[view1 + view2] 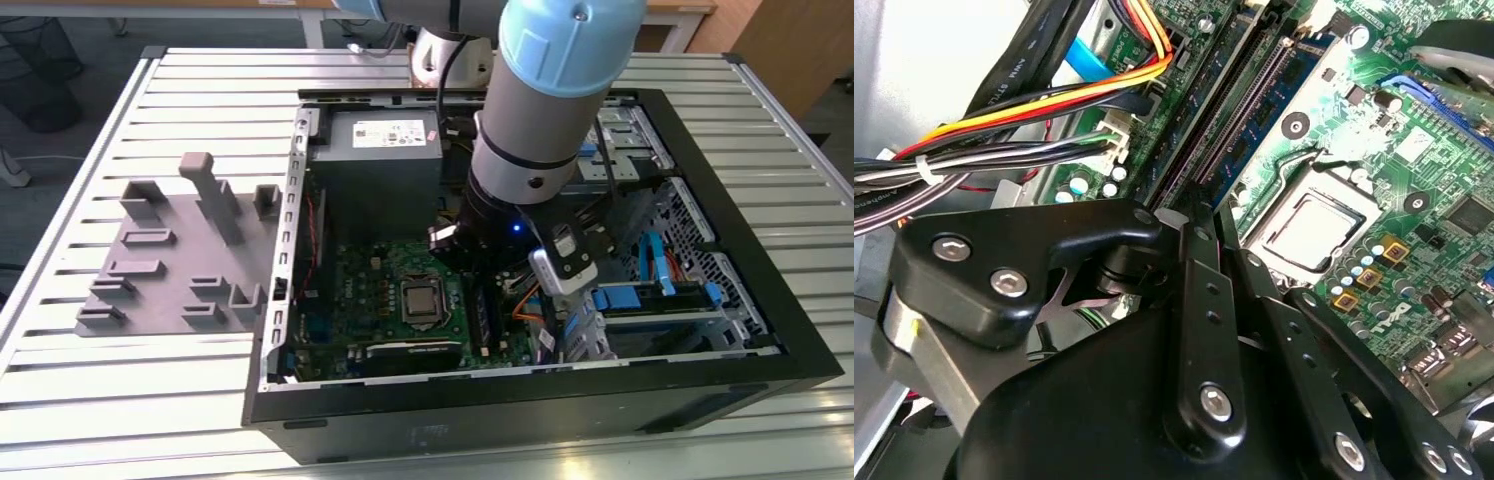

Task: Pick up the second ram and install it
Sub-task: 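Insert the second ram into the second slot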

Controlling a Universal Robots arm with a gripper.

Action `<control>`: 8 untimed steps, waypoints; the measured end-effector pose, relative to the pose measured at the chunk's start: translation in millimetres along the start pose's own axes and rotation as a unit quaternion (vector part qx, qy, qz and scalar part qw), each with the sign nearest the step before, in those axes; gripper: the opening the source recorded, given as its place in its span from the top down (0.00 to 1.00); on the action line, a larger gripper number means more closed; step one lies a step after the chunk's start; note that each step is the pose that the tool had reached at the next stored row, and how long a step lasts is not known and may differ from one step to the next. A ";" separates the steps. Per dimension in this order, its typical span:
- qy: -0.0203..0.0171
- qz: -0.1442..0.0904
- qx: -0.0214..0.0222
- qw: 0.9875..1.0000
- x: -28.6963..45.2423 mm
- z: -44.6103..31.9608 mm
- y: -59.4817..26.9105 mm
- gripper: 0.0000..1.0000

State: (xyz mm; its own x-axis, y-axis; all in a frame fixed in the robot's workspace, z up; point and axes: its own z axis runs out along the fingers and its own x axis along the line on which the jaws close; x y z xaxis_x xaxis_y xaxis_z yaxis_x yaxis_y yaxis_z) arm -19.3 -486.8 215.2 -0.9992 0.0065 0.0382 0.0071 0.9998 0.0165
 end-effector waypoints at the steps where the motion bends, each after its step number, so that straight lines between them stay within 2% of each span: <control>1: 0.000 0.000 0.000 1.000 0.0 0.0 0.0 0.86; 8: 0.000 0.000 0.000 1.000 0.7 -0.1 0.0 0.86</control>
State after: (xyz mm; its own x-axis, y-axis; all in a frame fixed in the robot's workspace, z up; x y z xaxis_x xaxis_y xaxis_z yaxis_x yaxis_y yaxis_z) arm -20.0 -486.8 215.4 -0.9992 0.0065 0.0384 0.0071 0.9998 0.0163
